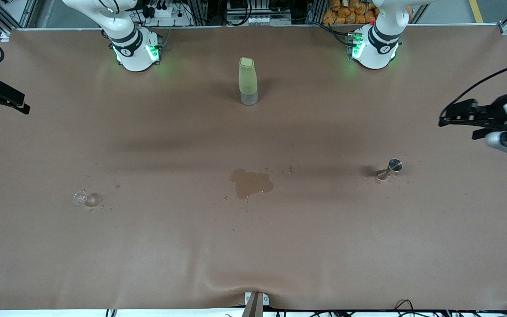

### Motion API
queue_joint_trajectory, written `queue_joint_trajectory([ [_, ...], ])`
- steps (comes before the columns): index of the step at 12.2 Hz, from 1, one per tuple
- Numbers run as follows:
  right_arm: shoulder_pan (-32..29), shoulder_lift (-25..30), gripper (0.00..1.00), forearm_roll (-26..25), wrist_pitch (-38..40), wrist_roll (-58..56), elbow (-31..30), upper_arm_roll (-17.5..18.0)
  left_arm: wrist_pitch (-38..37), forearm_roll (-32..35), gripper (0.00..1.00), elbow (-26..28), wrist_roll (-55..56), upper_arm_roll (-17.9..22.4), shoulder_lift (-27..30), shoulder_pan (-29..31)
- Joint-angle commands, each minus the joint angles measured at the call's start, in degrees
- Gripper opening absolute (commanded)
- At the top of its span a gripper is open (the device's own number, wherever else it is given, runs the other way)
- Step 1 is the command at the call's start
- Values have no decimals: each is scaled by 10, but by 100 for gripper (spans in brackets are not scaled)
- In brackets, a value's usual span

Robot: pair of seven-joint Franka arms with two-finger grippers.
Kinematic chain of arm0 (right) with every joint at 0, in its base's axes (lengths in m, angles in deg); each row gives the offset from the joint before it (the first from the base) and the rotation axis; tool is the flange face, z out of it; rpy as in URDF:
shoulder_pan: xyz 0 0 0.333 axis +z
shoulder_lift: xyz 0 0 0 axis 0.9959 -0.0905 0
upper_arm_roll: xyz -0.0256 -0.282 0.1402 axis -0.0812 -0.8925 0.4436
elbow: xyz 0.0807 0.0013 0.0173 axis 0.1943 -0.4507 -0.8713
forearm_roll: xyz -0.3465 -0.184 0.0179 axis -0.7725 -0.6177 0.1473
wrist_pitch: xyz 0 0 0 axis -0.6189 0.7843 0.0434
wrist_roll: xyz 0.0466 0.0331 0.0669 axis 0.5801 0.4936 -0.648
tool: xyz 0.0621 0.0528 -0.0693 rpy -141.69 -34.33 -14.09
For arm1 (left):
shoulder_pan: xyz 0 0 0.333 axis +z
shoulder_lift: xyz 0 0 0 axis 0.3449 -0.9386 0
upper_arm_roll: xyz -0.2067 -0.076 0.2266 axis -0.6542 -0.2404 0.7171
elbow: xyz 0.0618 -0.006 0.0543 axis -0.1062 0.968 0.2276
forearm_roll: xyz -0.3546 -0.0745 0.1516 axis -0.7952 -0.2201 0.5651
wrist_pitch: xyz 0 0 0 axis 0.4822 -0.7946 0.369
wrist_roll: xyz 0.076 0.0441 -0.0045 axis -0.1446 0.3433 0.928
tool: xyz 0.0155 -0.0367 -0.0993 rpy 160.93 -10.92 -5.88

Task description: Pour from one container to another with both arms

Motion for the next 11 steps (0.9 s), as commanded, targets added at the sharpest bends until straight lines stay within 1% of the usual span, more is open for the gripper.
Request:
queue_joint_trajectory([
  [1,7,5,100,-13,4,-9,4,-6,6,22,100,19,15,27,17,-39],
  [2,5,5,100,-13,9,-3,4,-6,13,26,100,19,16,35,17,-50],
  [3,6,5,100,-11,12,-2,4,-5,17,27,100,19,17,61,19,-61],
  [4,6,5,100,-6,12,-1,3,-5,28,28,100,19,9,79,21,-75],
  [7,6,5,100,-5,12,-1,1,-5,28,25,100,30,10,82,25,-77],
  [8,6,5,100,-5,12,-1,2,-5,33,27,100,50,21,83,46,-82],
  [9,6,5,100,-5,12,-2,2,-5,42,33,100,59,42,83,54,-85],
  [11,7,6,100,-5,12,-1,2,-5,44,37,100,60,64,82,60,-82],
])
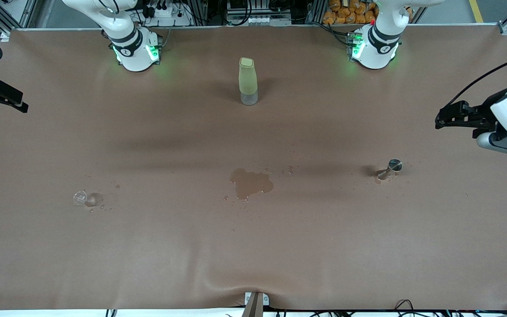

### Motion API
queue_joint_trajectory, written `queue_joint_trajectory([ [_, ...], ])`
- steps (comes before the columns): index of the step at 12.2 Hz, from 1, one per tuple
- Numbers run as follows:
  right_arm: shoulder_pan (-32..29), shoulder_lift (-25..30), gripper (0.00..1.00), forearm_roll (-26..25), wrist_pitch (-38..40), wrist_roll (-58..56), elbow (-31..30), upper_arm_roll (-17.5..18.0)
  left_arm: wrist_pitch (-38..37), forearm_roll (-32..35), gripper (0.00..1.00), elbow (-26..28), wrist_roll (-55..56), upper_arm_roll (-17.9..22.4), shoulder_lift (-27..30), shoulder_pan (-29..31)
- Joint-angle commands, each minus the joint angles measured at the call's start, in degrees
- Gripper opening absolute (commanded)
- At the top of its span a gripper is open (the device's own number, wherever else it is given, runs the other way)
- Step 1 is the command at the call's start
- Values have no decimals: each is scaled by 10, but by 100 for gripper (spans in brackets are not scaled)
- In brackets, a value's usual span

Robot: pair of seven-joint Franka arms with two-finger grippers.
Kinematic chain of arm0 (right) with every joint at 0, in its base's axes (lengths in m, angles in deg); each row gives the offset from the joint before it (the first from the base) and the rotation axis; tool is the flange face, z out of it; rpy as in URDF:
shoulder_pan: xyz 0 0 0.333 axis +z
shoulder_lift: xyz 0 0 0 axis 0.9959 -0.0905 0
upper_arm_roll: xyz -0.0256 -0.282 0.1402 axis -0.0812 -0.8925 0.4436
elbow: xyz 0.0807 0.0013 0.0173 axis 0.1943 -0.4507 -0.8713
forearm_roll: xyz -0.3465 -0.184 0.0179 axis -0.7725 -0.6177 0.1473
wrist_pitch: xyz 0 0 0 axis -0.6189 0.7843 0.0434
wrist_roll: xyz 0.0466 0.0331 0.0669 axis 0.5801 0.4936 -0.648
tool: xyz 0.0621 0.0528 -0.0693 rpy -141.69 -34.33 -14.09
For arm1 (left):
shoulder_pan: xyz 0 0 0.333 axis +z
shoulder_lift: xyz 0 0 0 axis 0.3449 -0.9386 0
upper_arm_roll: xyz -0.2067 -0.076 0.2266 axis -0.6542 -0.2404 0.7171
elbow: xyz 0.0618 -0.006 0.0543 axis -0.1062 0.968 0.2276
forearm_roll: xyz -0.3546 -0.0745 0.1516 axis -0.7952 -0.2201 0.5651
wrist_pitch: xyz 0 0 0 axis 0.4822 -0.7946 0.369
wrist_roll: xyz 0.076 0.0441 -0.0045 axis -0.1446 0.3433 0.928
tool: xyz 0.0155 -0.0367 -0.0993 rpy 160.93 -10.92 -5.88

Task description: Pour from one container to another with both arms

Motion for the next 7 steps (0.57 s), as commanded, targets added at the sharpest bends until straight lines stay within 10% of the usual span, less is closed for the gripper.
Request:
queue_joint_trajectory([
  [1,8,6,100,-3,5,1,1,-4,21,18,100,36,21,8,37,-7],
  [7,8,7,100,-3,5,2,0,-2,81,46,100,104,106,-5,87,-4],
])
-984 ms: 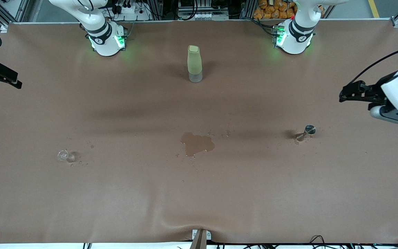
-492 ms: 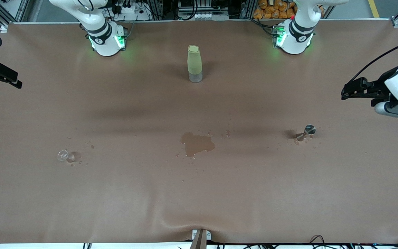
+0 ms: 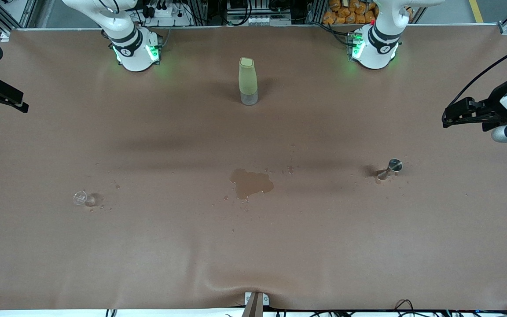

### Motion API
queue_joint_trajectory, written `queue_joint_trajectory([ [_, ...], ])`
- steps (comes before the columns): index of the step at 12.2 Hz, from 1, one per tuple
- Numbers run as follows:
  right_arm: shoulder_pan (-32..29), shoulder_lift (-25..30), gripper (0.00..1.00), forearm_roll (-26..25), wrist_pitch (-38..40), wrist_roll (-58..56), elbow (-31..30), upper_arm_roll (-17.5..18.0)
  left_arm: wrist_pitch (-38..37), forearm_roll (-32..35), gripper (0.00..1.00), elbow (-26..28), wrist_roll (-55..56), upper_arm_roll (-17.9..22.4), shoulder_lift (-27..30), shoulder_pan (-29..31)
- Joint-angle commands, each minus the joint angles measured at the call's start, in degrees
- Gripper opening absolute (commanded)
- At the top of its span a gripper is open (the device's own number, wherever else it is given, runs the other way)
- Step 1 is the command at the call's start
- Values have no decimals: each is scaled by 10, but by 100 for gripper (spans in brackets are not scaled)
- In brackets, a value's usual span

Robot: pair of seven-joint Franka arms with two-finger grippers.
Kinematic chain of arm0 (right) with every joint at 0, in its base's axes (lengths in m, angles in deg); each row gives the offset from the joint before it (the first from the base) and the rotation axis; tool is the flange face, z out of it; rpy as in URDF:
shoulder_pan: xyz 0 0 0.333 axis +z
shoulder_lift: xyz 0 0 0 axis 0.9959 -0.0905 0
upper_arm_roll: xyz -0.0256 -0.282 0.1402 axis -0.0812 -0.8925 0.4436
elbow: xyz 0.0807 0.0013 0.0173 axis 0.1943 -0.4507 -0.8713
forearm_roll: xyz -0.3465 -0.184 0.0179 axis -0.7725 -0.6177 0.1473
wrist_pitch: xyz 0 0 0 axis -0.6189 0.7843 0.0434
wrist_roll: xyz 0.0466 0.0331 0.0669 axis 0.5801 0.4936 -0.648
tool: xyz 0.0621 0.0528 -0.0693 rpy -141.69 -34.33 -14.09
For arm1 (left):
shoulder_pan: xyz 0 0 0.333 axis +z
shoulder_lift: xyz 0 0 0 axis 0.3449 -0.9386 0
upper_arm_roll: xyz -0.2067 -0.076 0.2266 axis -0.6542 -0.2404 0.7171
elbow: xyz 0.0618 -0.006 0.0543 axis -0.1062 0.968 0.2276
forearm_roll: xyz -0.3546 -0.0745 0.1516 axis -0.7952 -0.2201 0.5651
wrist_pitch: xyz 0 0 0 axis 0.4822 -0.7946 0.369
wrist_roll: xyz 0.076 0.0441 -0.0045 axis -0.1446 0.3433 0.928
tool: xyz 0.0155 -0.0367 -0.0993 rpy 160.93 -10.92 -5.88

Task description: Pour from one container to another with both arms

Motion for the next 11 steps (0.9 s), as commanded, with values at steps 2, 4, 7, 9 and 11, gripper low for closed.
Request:
queue_joint_trajectory([
  [2,6,6,100,-3,3,10,0,-2,34,31,100,64,49,-23,55,5],
  [4,7,5,100,-3,1,11,-1,-2,33,33,100,61,73,-44,55,26],
  [7,5,5,100,-3,1,11,-1,-3,34,35,100,58,68,-46,46,32],
  [9,5,5,100,-3,0,11,-1,-3,34,50,100,56,67,-46,46,30],
  [11,7,5,100,-3,-1,12,-1,-3,30,55,100,52,71,-47,48,27],
])
